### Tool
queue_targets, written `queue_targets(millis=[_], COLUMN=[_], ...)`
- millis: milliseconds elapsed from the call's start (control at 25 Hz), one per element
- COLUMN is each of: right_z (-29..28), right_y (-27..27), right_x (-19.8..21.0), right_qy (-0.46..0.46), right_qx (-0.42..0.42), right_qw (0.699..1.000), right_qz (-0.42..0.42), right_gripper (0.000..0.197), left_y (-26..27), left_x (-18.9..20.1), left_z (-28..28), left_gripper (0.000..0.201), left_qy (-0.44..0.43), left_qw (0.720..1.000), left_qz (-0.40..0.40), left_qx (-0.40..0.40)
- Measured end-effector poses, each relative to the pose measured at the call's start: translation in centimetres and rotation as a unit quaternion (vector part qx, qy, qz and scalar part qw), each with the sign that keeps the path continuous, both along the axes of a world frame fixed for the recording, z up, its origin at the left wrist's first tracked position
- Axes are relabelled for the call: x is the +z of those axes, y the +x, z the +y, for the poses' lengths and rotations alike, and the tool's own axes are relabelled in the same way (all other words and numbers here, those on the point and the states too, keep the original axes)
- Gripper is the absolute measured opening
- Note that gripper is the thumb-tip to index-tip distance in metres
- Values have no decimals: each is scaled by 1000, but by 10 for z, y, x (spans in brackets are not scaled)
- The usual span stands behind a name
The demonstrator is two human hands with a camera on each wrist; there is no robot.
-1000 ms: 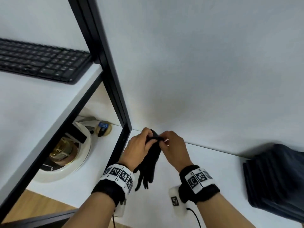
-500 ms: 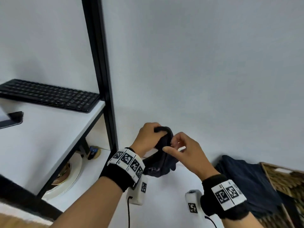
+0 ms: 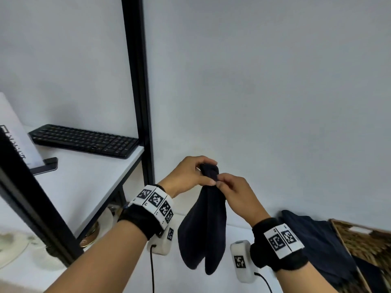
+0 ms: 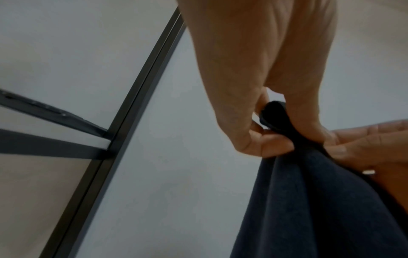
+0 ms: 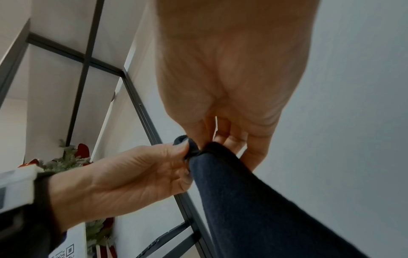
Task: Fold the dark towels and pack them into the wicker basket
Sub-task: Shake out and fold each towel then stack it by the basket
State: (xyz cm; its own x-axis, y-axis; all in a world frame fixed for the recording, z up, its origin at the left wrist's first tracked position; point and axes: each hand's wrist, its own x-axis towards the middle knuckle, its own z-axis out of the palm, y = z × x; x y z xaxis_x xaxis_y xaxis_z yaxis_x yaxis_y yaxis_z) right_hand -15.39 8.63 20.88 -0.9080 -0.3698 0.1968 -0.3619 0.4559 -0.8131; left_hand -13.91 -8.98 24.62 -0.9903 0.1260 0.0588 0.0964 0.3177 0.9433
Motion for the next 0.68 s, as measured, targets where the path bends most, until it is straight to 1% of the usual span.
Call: queue_targets(millis=[80, 160, 240, 320, 440, 480, 560, 680], right_z=[0, -1, -1, 1, 2, 1, -2, -6], right_y=[2, 7, 10, 8, 8, 9, 10, 8], right_x=[3, 5, 9, 9, 9, 9, 10, 11], right_qy=[-31, -79, -96, -65, 27, 33, 4, -9], right_qx=[12, 26, 32, 20, 6, 1, -14, -27], right_qw=[999, 994, 992, 997, 998, 997, 997, 996], right_qz=[-27, -66, -73, -35, 50, 63, 71, 79], right_gripper=[21, 18, 11, 11, 15, 12, 12, 14], left_y=[1, 1, 2, 2, 1, 1, 1, 1], left_x=[0, 0, 0, 2, 6, 8, 11, 19], left_z=[0, 3, 6, 8, 7, 7, 8, 6], left_gripper=[27, 13, 10, 13, 30, 37, 49, 54], left_qy=[-14, -12, -27, -56, -124, -142, -160, -144], left_qw=[998, 996, 994, 991, 981, 978, 975, 980], left_qz=[33, 56, 70, 80, 101, 106, 111, 86], left_qx=[42, 65, 84, 96, 111, 114, 108, 107])
